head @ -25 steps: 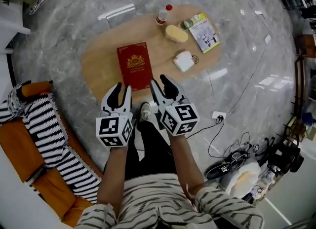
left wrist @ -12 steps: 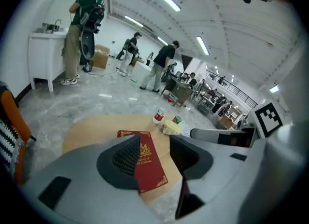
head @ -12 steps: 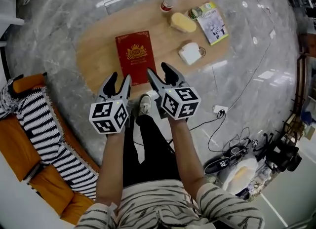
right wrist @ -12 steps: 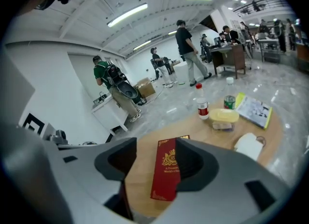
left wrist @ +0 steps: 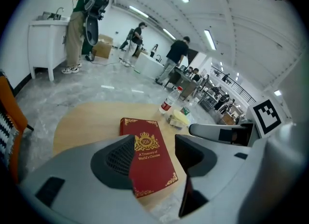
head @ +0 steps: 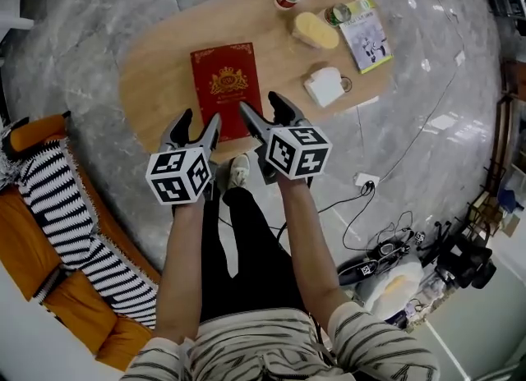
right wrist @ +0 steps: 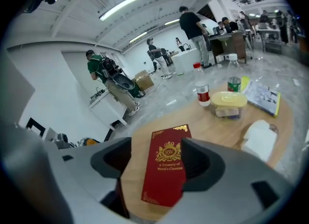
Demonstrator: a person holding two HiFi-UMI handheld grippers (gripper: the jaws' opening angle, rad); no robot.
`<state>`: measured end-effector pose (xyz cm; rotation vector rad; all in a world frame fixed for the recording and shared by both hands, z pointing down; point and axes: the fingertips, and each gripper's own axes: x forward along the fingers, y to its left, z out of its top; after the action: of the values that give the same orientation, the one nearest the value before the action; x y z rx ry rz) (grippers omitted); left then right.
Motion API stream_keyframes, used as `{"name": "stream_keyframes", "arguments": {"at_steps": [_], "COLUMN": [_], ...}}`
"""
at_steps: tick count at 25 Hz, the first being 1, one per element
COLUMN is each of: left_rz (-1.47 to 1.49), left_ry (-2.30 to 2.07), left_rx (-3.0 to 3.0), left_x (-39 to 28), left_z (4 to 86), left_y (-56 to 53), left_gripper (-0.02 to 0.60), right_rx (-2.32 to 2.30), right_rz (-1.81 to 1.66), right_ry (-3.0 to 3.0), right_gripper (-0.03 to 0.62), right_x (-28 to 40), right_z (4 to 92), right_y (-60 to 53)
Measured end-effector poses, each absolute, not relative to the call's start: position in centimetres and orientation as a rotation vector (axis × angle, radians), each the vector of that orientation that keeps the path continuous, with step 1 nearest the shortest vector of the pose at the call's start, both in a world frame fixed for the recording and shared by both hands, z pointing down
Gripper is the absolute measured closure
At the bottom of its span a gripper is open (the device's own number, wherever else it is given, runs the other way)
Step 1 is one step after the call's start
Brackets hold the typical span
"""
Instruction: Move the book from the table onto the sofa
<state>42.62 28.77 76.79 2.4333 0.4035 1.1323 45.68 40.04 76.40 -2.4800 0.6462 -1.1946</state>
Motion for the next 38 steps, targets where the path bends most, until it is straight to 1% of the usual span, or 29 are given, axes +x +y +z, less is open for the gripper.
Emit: {"name": "stream_keyframes", "arguments": {"at_steps": [3, 8, 25, 31, 38], "left_rz": [1.162, 1.199, 1.331, 1.381, 1.371], "left_ry": [0.380, 0.361, 0.399, 0.429, 0.425], "left_rx": [2.395, 2.351, 2.223, 2.198, 2.170], "left_x": [42.9, 43.6, 43.6, 43.9, 44.4], "left_z": [79.1, 82.3, 91.0, 93.0, 94.5], "left_y": [28.7, 28.1, 28.9, 29.0, 29.2], "left_gripper": [0.316, 0.304, 0.265, 0.262, 0.258], "right_rx": [-2.450, -2.398, -2.276, -2.254, -2.232], "right_rz": [-1.229, -1.329, -1.486, -1.527, -1.536], "right_ry": [0.657, 0.659, 0.615, 0.589, 0.619], "right_gripper": [0.258, 0.241, 0.227, 0.229, 0.229], "right_x": [46.1, 46.8, 47.1, 47.1, 47.2], "right_z": [78.5, 82.9, 91.2, 93.1, 94.2], "right_y": [40.2, 40.3, 41.0, 41.0, 40.9]}}
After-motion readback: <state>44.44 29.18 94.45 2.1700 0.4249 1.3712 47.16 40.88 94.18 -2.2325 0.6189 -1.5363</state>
